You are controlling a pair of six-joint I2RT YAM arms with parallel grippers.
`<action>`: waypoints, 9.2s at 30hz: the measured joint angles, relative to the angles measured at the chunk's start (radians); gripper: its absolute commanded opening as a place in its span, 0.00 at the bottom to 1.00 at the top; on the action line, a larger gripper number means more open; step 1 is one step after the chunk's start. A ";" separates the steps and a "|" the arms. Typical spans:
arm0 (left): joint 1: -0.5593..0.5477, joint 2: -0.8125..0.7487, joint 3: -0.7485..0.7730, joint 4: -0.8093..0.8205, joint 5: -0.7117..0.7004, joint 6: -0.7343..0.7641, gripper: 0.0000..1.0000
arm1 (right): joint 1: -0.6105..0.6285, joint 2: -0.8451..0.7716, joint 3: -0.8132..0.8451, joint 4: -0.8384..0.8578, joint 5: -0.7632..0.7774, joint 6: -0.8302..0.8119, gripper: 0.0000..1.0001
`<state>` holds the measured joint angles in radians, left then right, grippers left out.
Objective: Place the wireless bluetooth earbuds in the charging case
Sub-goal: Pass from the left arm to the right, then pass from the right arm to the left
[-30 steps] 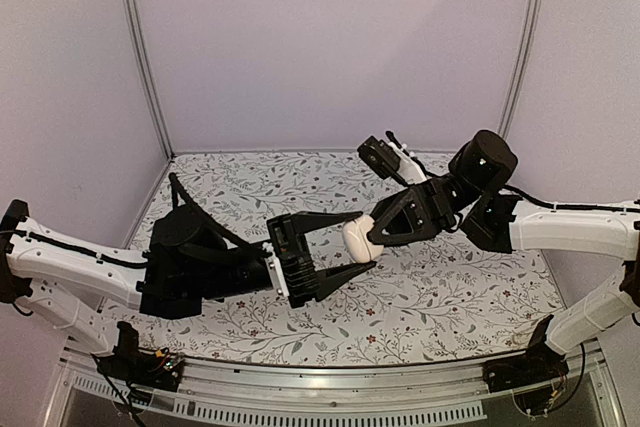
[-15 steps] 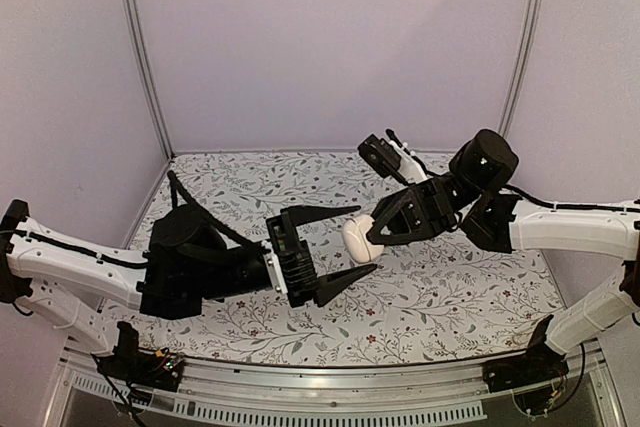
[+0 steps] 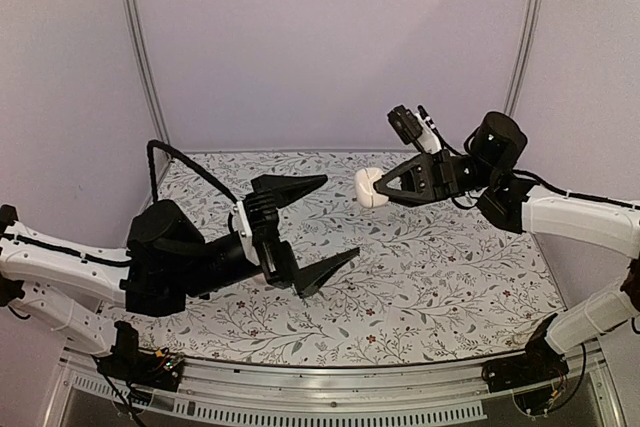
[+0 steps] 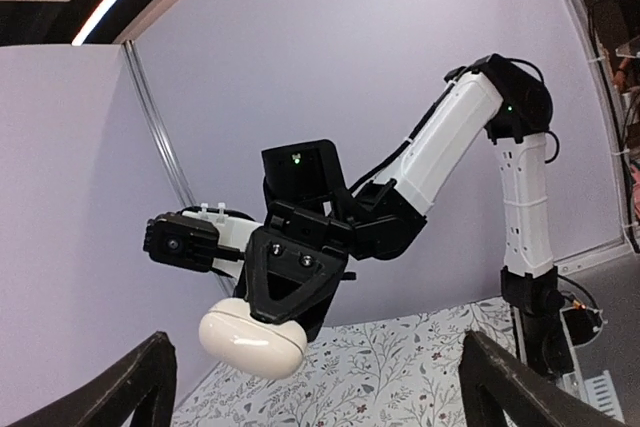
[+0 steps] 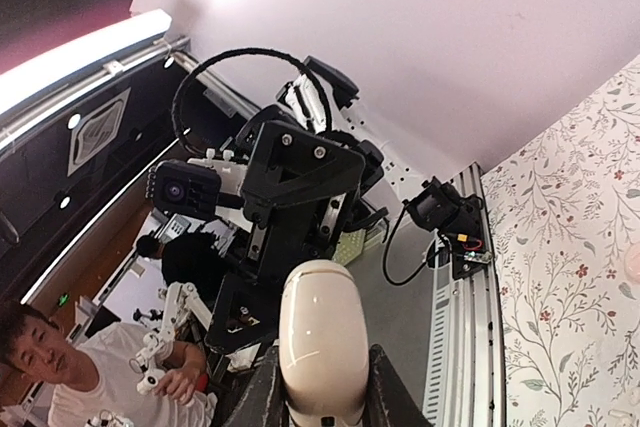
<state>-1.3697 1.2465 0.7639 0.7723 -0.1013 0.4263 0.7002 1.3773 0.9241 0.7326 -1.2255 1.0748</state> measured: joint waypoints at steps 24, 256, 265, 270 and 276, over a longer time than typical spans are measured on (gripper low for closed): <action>0.197 0.164 0.162 -0.160 0.263 -0.717 0.60 | -0.018 -0.154 0.116 -0.495 0.352 -0.591 0.13; 0.323 0.320 0.447 -0.853 0.697 -0.549 0.00 | 0.011 -0.151 0.119 -1.005 0.245 -0.951 0.32; 0.323 0.376 0.490 -0.983 0.723 -0.490 0.00 | 0.033 -0.151 0.132 -1.149 0.277 -1.032 0.39; 0.323 0.376 0.506 -1.030 0.737 -0.463 0.00 | 0.047 -0.150 0.132 -1.199 0.299 -1.073 0.49; 0.323 0.376 0.525 -1.043 0.770 -0.446 0.00 | 0.048 -0.150 0.131 -1.226 0.327 -1.094 0.48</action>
<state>-1.0462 1.6222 1.2884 -0.2710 0.6689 -0.0200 0.7483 1.2270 1.0554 -0.4931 -0.8989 -0.0196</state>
